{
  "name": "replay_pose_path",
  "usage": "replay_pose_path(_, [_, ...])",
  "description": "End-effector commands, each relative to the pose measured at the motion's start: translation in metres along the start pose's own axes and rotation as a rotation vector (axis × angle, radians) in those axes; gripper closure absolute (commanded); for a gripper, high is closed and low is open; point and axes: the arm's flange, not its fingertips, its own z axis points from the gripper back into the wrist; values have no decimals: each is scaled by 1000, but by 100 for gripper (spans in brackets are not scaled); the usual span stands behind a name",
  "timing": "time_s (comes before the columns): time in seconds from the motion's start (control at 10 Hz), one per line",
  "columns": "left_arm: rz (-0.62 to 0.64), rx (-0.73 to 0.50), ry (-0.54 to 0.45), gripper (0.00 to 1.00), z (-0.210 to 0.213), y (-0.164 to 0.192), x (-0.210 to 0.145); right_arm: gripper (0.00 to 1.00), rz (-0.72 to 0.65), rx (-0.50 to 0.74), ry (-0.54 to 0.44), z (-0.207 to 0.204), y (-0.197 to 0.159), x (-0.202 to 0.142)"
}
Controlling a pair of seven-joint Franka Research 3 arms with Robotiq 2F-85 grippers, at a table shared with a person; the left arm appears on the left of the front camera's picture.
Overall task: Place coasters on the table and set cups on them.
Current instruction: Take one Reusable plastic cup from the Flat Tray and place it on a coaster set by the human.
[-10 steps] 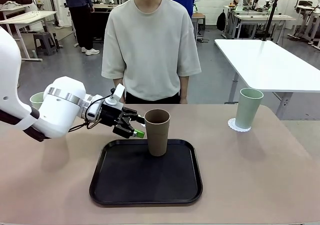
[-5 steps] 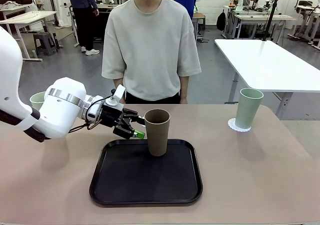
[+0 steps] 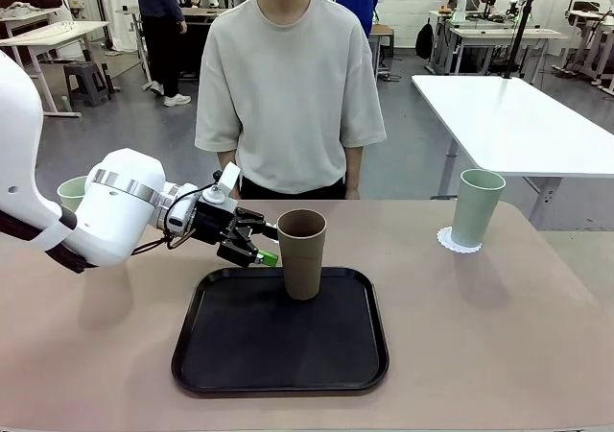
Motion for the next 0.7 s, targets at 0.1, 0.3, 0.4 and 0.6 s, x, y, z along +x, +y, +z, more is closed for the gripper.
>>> replay_pose_path(0.1, [-65,-18,-82,0,-6,7,-7,0,4,-2,-8,-1,0,1])
replay_pose_path(0.3, [-63,-45,-84,0,-9,6,-9,0,4,-2,-8,-1,0,1])
replay_pose_path(0.4, [-63,-49,-85,0,-9,8,-10,0,4,-2,-8,-1,0,1])
replay_pose_path(0.6, [-69,-63,-100,0,-12,8,-13,0,4,-2,-8,-1,0,1])
